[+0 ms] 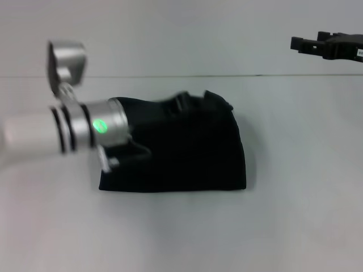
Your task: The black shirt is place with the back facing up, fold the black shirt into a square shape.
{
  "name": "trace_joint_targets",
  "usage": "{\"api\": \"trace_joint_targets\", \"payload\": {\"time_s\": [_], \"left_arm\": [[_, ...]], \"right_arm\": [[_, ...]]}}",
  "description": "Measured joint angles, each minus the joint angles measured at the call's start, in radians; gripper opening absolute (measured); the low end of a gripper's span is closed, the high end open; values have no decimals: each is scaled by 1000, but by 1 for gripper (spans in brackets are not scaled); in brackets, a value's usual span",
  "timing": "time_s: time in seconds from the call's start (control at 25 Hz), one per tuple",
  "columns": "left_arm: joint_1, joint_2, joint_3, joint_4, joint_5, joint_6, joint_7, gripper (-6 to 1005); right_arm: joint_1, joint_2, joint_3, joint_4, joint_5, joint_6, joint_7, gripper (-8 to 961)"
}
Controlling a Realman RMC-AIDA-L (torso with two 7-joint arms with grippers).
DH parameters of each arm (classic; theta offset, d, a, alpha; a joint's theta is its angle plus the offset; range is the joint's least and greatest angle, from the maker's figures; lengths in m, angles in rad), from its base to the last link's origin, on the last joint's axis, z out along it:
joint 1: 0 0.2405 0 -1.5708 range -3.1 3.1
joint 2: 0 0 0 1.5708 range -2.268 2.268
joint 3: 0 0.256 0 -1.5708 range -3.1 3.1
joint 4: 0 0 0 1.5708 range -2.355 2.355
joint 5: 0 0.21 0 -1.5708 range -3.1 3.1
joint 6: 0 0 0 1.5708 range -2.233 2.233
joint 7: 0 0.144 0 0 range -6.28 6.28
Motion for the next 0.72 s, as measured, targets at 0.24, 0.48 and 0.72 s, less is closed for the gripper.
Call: {"api": "trace_joint_targets", "payload": {"time_s": [0.24, 0.48, 0.72], "left_arm": [[64, -7, -74, -338, -206, -100, 408, 121], [73, -9, -96, -430, -232, -23, 538, 169], [97, 0, -85, -352, -223, 104, 531, 425]], "right_arm": [[-11, -5, -9, 5, -1, -16, -7, 916], [-12, -5, -32, 13, -8, -30, 12, 916], [-12, -23, -93, 16, -47, -74, 150, 915]]}}
